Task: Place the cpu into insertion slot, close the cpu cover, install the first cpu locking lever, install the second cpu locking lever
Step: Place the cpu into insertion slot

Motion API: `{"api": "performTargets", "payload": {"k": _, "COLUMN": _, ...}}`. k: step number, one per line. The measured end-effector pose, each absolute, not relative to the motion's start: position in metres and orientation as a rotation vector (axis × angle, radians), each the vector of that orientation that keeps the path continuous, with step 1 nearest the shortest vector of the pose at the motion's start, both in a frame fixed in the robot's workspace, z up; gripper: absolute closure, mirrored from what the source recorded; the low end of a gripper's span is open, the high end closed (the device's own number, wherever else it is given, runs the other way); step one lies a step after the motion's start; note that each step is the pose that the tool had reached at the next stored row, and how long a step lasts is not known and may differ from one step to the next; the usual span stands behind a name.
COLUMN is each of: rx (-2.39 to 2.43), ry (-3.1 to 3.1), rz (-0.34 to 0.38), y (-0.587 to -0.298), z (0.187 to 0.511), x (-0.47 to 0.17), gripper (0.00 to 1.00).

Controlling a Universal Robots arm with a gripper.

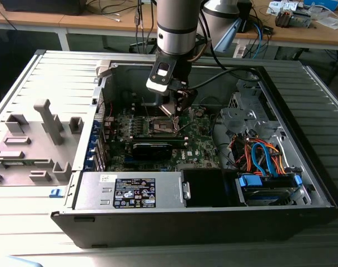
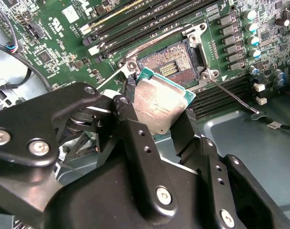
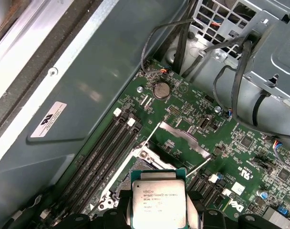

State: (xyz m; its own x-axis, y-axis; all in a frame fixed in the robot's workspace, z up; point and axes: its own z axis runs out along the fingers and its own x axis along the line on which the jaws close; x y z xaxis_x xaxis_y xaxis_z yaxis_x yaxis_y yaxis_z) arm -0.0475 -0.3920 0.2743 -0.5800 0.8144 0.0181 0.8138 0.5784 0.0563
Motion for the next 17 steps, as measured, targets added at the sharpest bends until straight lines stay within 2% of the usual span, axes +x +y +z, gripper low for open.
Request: {"api": "performTargets", "payload": {"k": 17, "rx": 1.457, "ry": 2.77, "rz": 0.091, "y": -0.392, "z": 0.2737, "x": -0.0475, "gripper": 0.45}}
